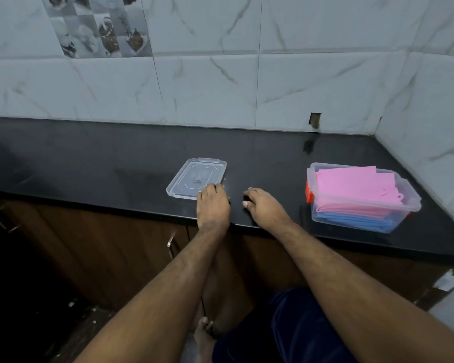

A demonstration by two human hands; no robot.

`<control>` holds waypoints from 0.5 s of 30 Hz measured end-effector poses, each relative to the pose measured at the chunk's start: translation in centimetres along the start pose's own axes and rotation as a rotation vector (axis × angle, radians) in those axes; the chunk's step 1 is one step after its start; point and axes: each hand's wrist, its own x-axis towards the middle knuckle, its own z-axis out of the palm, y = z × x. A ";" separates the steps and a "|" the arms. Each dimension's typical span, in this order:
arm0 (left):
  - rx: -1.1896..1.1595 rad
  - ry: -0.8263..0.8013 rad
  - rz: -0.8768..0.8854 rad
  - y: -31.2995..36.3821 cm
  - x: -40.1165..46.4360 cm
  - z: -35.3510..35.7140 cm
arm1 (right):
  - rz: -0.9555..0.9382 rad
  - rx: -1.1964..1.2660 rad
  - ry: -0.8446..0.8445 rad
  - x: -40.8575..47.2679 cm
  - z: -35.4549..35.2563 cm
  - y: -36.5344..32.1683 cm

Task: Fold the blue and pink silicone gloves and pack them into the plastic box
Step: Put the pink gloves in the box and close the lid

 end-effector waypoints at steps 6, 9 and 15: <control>0.044 0.057 -0.117 0.9 1.8 0.5 | 0.014 0.067 0.104 1.3 0.2 1.5; 0.092 0.075 -0.123 1.3 2.1 0.7 | 0.026 0.058 0.139 1.7 0.5 1.4; 0.146 0.046 -0.119 1.5 2.0 0.4 | 0.023 0.014 0.167 1.6 0.2 0.8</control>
